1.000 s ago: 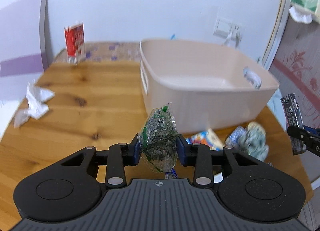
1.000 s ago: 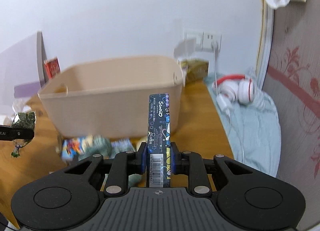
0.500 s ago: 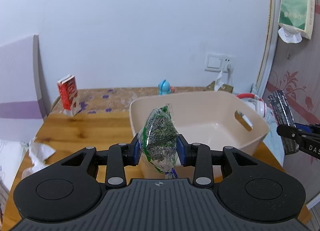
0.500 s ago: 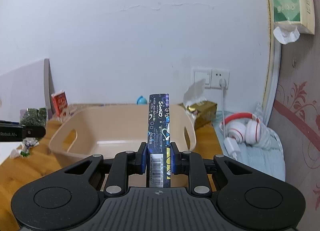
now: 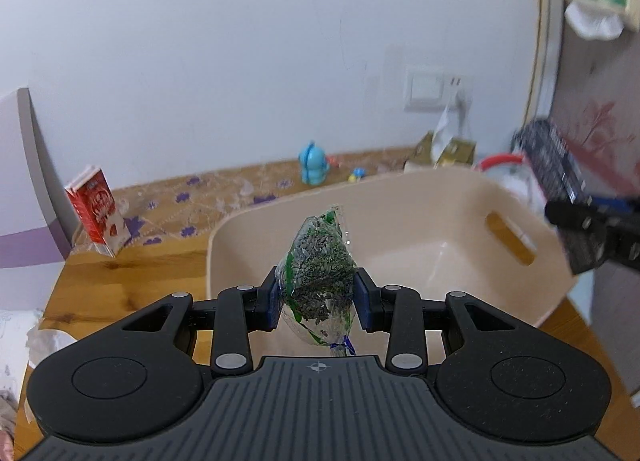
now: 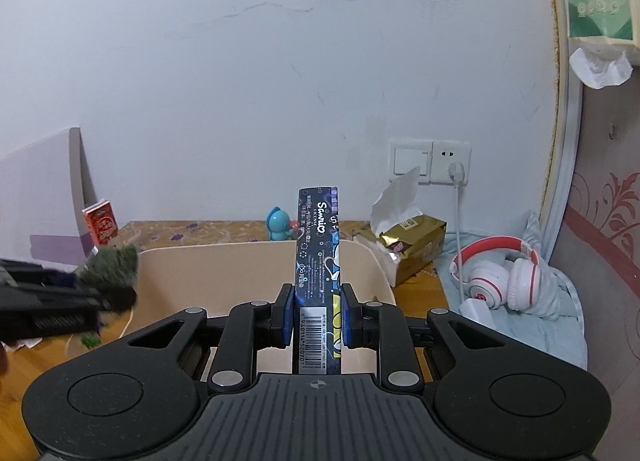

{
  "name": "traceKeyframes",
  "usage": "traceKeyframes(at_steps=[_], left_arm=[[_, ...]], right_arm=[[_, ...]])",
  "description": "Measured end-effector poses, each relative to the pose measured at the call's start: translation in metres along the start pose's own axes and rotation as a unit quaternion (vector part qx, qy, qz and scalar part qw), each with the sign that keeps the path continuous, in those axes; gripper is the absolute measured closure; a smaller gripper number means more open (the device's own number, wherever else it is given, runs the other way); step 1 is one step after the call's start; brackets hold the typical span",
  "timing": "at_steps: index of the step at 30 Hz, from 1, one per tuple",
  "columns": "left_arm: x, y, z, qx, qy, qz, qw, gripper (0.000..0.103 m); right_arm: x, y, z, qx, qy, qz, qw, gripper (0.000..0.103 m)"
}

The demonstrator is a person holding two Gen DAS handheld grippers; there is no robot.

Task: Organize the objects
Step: 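Carry both items over the basket and open both tools to drop them, then withdraw both tools from the basket back toward the remaining items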

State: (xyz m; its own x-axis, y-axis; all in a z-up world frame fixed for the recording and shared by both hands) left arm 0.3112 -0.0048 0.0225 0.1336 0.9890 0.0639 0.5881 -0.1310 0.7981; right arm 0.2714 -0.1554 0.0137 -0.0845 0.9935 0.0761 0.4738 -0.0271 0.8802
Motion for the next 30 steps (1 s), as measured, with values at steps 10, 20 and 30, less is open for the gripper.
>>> traceKeyframes(at_steps=[10, 20, 30], left_arm=[[-0.006, -0.021, 0.061, 0.095, -0.015, 0.005, 0.9953, 0.066], [-0.001, -0.029, 0.069, 0.107, -0.017, -0.007, 0.9941, 0.062], [0.001, -0.017, 0.041, 0.072, -0.036, -0.028, 0.9963, 0.037]], right_arm=[[0.014, -0.022, 0.059, 0.075, -0.012, -0.052, 0.996, 0.082], [0.028, -0.052, 0.076, 0.129, -0.01, -0.077, 0.989, 0.069], [0.026, -0.039, 0.049, 0.09, -0.025, -0.079, 0.992, 0.044]])
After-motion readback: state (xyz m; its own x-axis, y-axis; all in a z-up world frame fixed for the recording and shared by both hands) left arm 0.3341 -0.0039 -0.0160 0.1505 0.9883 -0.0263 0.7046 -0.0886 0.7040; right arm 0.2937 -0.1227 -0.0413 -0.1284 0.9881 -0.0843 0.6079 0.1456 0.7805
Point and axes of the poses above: each gripper's, at about its wrist camera, not at the fingertips, and z roughly the way its jaws point, x to its left, y to its top, the point moved 8 cm from there along z, roughly the way its jaws point, and after that the axes turned 1 degree about -x, right-handed, at the moved point
